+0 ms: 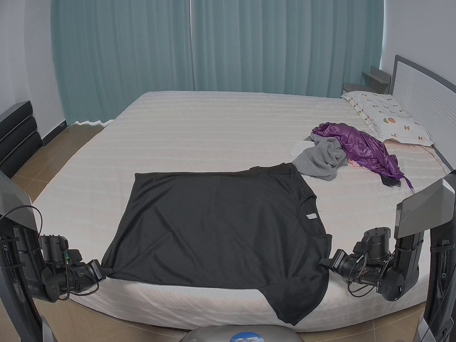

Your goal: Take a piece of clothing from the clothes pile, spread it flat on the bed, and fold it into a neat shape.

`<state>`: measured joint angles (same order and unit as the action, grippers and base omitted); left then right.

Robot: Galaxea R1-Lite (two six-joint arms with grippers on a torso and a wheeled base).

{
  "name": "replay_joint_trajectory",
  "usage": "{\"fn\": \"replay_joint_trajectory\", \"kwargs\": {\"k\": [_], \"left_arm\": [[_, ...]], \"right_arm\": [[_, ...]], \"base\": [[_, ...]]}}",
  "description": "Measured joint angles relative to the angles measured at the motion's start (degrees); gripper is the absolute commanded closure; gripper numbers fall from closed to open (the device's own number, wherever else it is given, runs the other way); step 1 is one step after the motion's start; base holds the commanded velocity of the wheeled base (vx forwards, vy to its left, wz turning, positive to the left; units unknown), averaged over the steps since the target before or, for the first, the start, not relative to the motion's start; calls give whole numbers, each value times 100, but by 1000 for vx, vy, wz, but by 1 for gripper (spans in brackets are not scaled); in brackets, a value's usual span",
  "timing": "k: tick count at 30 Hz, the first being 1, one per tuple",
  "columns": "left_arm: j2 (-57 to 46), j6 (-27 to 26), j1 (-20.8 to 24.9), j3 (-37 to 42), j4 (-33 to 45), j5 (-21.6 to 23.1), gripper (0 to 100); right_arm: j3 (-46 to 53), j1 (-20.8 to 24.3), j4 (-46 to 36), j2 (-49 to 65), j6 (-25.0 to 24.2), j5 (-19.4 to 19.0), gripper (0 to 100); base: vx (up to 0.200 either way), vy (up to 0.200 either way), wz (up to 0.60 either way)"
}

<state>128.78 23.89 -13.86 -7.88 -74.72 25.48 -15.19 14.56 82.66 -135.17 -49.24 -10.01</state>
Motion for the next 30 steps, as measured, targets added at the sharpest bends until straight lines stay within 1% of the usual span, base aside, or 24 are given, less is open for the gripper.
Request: {"fn": "replay_joint_trajectory", "kwargs": {"k": [5, 12, 20, 25, 30], "left_arm": [[2, 11, 0, 7, 0, 2, 100], [0, 221, 24, -17, 5, 0, 100], [10, 243, 28, -52, 2, -6, 100], [27, 199, 33, -69, -9, -49, 100], [35, 216, 22, -72, -116, -71, 100]], "right_arm": [[-137, -52, 0, 24, 5, 24, 100], [-427, -87, -90, 41, 28, 77, 100], [-928, -113, -672, 196, 260, 84, 100], [-1364, -126, -1151, 251, 295, 88, 100], [-1742, -139, -1413, 265, 301, 93, 100]], "base": [[0, 0, 0], [0, 0, 0], [0, 0, 0], [0, 0, 0], [0, 0, 0]]}}
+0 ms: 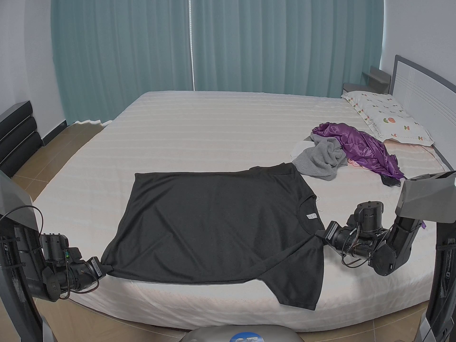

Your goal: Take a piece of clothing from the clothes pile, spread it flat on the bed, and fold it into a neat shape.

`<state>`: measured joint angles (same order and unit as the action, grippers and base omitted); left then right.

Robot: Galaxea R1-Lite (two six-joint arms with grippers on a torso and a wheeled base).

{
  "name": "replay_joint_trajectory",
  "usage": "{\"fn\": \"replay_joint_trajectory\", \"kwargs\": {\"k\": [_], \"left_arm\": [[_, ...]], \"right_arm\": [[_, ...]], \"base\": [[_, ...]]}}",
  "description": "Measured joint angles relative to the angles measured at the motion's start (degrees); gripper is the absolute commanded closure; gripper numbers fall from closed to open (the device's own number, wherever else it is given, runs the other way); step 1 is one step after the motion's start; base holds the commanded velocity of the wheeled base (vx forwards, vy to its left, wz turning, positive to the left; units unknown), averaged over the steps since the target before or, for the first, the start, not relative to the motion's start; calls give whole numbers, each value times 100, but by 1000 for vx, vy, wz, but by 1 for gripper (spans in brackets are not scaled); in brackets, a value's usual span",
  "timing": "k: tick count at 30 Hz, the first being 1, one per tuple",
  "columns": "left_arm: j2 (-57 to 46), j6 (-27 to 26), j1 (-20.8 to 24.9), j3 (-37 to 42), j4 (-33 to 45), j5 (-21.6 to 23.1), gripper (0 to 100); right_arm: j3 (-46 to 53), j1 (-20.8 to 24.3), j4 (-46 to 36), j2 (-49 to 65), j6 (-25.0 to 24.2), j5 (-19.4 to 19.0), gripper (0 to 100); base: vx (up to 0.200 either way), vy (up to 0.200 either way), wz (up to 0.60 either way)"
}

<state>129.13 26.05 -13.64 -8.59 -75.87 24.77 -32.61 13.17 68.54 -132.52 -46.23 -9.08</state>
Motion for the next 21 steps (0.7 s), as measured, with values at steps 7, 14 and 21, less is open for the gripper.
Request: {"fn": "replay_joint_trajectory", "kwargs": {"k": [7, 14, 21], "left_arm": [[9, 9, -5, 2, -51, -9, 100], [11, 13, -11, -5, -54, -9, 100], [13, 16, -11, -2, -55, -9, 100]], "right_arm": [[-503, -35, -536, -28, 110, 2, 100], [-614, -82, -510, -138, 343, -2, 0], [-366, -276, -261, 33, 358, -180, 0]], "base": [[0, 0, 0], [0, 0, 0], [0, 0, 0]]}}
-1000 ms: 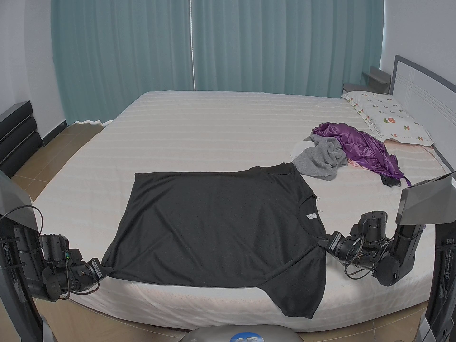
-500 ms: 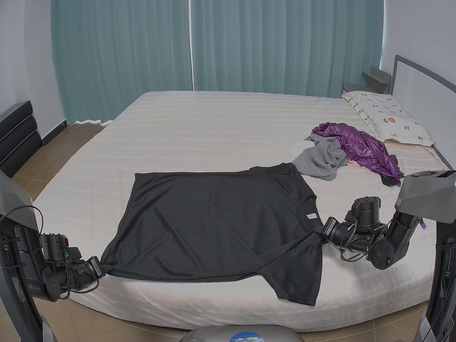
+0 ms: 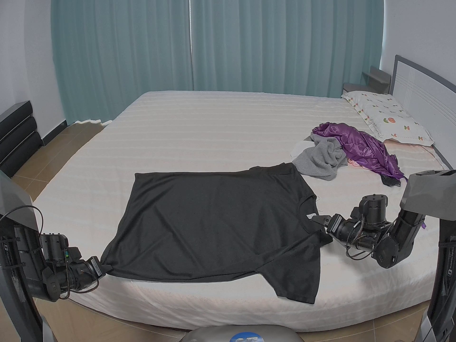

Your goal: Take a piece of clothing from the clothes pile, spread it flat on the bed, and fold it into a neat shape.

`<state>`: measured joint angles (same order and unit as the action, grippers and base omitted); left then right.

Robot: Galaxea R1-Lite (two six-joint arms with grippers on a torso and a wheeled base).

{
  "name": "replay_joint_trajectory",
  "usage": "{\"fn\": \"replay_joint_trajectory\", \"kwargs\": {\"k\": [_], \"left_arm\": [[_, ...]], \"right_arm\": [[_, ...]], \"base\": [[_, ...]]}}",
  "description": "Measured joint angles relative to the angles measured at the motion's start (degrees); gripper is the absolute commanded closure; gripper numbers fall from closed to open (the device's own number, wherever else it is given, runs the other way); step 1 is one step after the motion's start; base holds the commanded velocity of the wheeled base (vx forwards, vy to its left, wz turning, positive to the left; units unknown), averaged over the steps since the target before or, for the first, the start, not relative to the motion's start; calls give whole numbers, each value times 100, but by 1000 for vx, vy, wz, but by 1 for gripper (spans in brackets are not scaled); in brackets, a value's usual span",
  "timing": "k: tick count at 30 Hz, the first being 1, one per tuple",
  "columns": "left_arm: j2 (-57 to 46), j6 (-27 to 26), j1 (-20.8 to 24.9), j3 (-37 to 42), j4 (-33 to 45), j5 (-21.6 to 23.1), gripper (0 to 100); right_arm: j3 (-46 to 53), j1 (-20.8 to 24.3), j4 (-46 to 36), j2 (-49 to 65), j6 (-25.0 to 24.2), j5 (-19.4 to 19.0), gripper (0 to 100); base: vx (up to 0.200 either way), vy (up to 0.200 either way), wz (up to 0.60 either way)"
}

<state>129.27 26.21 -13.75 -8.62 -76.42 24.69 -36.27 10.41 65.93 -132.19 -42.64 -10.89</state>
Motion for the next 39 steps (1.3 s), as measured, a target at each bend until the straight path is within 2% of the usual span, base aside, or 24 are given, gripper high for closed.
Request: {"fn": "replay_joint_trajectory", "kwargs": {"k": [8, 14, 21, 29, 39], "left_arm": [[-2, 4, 2, 0, -2, -2, 100], [-9, 6, 2, 2, -2, 0, 100], [-18, 4, 0, 5, -2, 0, 100], [-16, 4, 0, -6, -2, 0, 100], [-9, 6, -2, -17, -2, 0, 100]], "right_arm": [[990, -140, 521, 300, 193, -692, 0], [1687, -30, 1211, 290, 389, -994, 0], [1943, 160, 1687, -27, 413, -1019, 0], [2078, 162, 2103, -364, 400, -1019, 0], [2059, 177, 2198, -560, 345, -1024, 0]], "base": [[0, 0, 0], [0, 0, 0], [0, 0, 0], [0, 0, 0], [0, 0, 0]]}}
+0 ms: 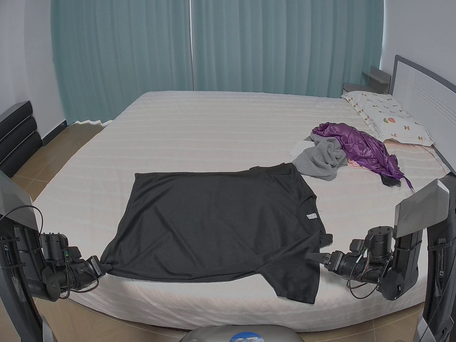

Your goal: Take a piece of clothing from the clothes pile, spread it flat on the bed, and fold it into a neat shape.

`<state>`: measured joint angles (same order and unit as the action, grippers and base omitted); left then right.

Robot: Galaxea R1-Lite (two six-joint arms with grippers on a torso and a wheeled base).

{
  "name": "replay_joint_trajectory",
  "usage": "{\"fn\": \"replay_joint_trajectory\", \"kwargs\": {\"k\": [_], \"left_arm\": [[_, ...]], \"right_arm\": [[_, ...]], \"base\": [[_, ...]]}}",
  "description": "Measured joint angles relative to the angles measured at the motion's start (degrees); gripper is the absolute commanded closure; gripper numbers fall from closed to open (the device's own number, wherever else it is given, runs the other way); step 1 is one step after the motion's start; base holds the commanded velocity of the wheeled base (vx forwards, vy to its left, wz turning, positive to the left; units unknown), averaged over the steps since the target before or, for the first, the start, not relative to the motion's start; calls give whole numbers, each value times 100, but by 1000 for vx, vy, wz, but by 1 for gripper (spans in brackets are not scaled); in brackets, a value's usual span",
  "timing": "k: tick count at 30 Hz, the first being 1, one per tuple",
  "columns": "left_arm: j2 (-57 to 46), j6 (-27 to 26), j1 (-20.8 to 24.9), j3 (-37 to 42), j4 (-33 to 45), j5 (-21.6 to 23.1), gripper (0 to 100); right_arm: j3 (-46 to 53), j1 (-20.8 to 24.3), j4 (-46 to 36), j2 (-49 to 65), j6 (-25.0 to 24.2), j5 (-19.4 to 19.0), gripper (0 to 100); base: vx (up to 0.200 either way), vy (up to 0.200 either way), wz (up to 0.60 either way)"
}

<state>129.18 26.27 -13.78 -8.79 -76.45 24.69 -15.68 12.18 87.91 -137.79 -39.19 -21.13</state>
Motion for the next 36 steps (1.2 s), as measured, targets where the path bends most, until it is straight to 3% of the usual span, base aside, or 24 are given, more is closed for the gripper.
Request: {"fn": "replay_joint_trajectory", "kwargs": {"k": [26, 27, 36], "left_arm": [[1, 0, -2, 0, 0, 0, 100], [1, -2, -2, 0, 2, 0, 100], [-5, -2, 0, 0, 2, -4, 100]], "right_arm": [[-229, 317, 107, -182, -5, 68, 0], [-236, 319, 110, -195, -2, 71, 100], [-110, 262, 94, -199, 68, 96, 100]], "base": [[0, 0, 0], [0, 0, 0], [0, 0, 0]]}}
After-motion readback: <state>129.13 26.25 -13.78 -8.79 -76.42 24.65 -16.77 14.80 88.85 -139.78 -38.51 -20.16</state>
